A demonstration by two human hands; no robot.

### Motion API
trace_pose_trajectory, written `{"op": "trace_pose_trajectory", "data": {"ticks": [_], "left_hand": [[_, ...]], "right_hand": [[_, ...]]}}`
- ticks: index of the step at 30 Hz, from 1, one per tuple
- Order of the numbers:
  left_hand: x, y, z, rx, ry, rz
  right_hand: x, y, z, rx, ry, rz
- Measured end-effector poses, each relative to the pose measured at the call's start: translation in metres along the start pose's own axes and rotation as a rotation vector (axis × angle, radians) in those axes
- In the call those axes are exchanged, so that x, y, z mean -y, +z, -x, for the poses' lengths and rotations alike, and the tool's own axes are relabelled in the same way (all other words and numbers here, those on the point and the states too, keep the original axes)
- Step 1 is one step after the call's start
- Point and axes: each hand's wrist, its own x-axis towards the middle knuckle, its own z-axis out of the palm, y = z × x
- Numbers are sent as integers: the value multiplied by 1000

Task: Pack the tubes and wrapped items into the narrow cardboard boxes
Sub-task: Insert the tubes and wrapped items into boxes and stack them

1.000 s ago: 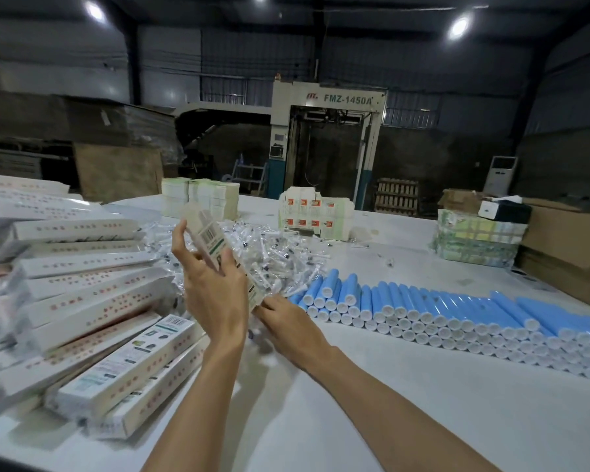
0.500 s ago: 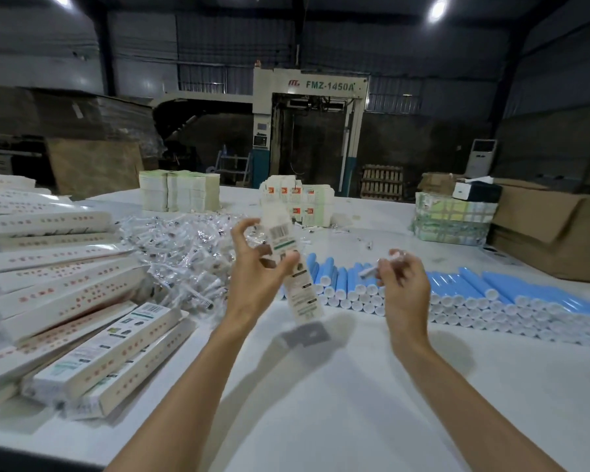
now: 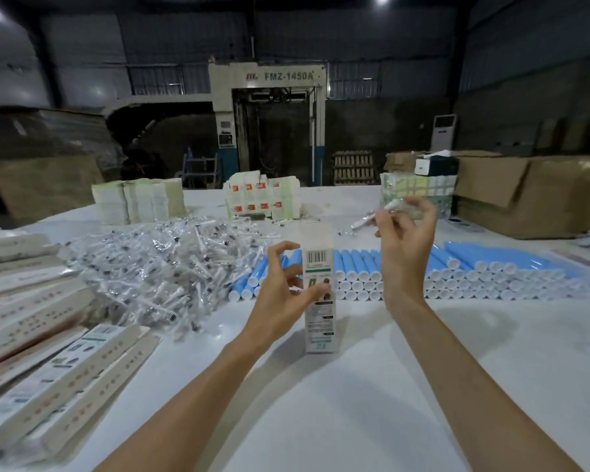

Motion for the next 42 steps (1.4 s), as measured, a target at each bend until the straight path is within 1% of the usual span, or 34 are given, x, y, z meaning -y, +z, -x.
{"op": "trace_pose_trajectory", "data": {"ticks": [3,6,11,14,19,22,25,27,30,32,34,36,42], "left_hand": [[-1,0,-1,0,2,-12],[-4,0,-1,6,11,-5],[-6,2,0,11,32,-2],[-5,2,0,18,47,2],[0,2,1,17,50,47],[1,2,0,11,48,45],[2,1,0,-10,36,41],[1,0,1,-31,21,48],[0,-5,2,-71,-2,64],[-1,-8,3,-85,-10,73],[-2,-9,4,-77,-5,72],[-3,-7,5,-62,5,64],[-5,-6,5,-55,10,50]], "right_hand": [[13,15,-5,115,-133,79],[14,26,-4,219,-204,193],[11,36,-1,432,-206,400],[9,37,5,526,-200,468],[6,35,5,554,-229,566],[0,32,7,607,-190,601],[-6,28,12,590,-163,598],[-9,23,13,557,-144,549],[-13,13,11,528,-30,449],[-18,6,10,555,18,447],[-24,1,13,629,18,456],[-30,0,20,678,34,415],[-38,6,32,656,144,161]]}}
